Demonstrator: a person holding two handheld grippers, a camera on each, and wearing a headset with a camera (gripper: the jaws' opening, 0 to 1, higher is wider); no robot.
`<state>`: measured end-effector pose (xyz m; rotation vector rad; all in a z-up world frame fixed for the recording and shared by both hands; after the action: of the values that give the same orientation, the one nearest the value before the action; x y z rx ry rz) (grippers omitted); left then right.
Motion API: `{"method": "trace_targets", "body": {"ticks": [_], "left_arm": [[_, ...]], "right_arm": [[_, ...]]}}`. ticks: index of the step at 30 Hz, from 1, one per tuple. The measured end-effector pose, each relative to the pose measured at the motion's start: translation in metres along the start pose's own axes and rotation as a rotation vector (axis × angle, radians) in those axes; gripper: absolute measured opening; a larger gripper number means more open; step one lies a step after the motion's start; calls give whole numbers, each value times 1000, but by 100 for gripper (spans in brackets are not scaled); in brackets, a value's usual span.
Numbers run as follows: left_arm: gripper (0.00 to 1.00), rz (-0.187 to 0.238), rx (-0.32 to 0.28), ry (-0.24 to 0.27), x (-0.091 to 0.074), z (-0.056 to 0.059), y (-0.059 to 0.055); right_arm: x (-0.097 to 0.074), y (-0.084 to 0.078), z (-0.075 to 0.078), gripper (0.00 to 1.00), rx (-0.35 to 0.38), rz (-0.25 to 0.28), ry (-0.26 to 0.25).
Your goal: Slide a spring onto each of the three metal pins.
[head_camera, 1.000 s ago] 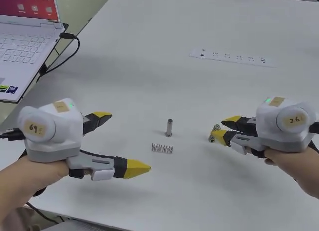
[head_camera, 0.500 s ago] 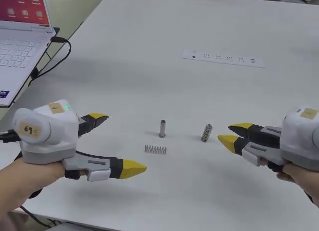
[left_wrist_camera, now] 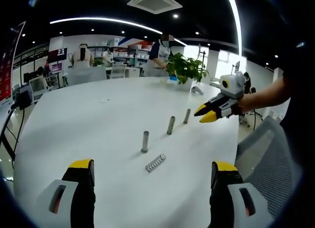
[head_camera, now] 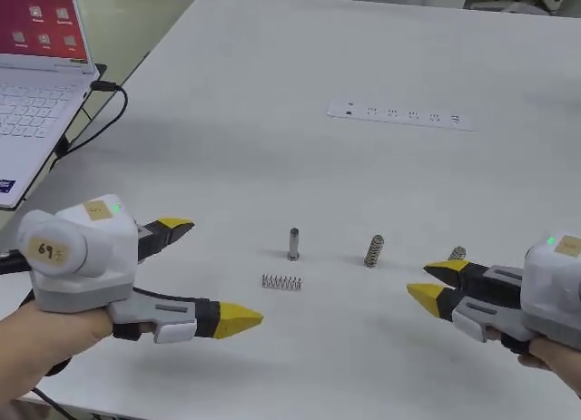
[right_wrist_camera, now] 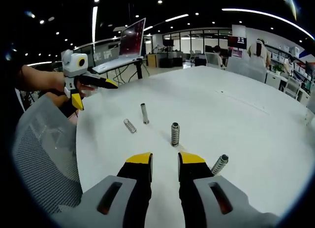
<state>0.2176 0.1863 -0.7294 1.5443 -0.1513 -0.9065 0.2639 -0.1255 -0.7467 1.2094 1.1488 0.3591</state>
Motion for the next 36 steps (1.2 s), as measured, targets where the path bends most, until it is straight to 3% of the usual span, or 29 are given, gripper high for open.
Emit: {"method": "trace_targets", "body": {"ticks": [8, 10, 19, 28, 36], "left_arm": [[96, -8, -1, -15, 4, 1, 1], [96, -9, -2, -17, 4, 2, 1], [96, -15, 0, -25, 5, 4, 0], [96, -13, 2, -31, 5, 5, 0], [95, -17, -3, -26, 2, 4, -3]], "right_arm": [[-8, -11, -2, 19, -7, -23, -8], [-11, -14, -2, 20, 26, -8, -12], [-20, -27, -5, 20, 40, -31, -21], [-16, -20, -13, 18, -67, -38, -11], [8, 7, -25, 18, -137, -15, 67]]}}
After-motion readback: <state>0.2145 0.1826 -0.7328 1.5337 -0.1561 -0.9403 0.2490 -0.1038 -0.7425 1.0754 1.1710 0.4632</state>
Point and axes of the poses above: the centre of the closed fingertips' face, and the gripper's own axes: x roughly forward along the fingers, z roughly to its right, y roughly out of its top, the point moved 8 cm from there along -x, roughly backward along the fingers, and after that the axes turned 3 degrees about y, right-handed, at the moved point
